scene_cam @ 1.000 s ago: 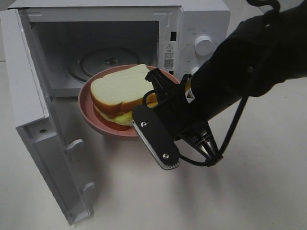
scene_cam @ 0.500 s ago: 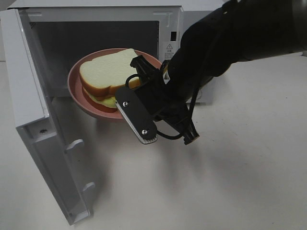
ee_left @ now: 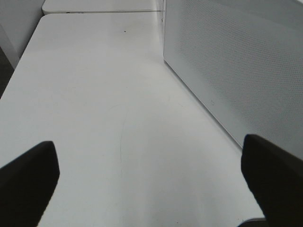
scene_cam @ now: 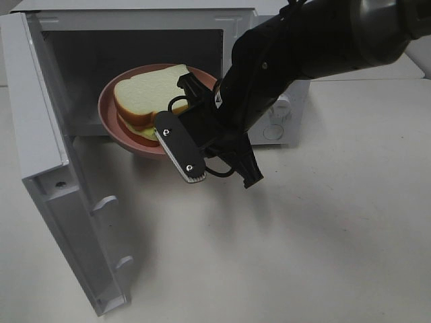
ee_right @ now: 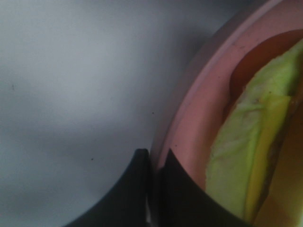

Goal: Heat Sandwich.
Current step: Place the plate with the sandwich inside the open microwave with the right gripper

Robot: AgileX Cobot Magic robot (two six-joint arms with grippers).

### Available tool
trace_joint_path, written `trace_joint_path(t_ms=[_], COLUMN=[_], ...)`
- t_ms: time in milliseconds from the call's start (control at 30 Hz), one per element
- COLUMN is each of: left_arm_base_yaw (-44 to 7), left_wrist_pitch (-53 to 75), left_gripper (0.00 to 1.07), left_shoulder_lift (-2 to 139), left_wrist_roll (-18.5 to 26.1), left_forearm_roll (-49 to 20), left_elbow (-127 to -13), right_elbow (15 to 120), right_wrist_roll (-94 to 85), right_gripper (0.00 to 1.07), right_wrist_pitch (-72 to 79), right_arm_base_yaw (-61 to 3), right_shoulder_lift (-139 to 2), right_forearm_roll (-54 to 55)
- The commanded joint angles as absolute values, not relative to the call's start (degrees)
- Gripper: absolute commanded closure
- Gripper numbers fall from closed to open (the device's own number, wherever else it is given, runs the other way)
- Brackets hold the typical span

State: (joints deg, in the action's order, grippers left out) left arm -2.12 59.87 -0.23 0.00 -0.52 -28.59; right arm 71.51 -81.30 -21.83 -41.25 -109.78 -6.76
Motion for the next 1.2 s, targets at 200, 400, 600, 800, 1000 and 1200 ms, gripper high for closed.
trace_joint_path(t_ms=[200,400,600,800,1000,1200], left_arm_base_yaw=[-2.01,-2.01,-2.01,-2.01,-2.01,-2.01], left_wrist_pitch=[59.47,59.47,59.47,59.47,59.47,59.47], left_gripper=[0.05,0.05,0.05,0.05,0.05,0.05], left_shoulder_lift=[-1.89,-1.89,-1.89,-1.89,-1.89,-1.89], left_wrist_roll=[-0.29,-0.29,-0.29,-0.29,-0.29,-0.29], left_forearm_roll=[-0.69,-0.69,-0.69,-0.69,-0.69,-0.69], left_elbow=[-28.42,-28.42,-28.42,-28.42,-28.42,-28.42], right_elbow=[77.29,81.70,87.26,93.56,97.86,102.67], right_wrist_roll=[-82.68,-82.28,-82.28,-80.33,-78.15,-75.23], right_gripper=[1.06,1.06,1.06,1.06,1.05,1.05], right_wrist_pitch=[-22.98,-24.18,-29.11,-31.17,-32.37,-34.09], right_arm_base_yaw=[-39.99,-39.99,-39.99,-39.99,-39.99,-39.36], right_shoulder_lift=[-113.22,-116.20,-119.18,-122.84,-125.36,-128.23], right_forearm_roll=[-6.59,-6.30,-3.95,-3.55,-3.67,-3.78])
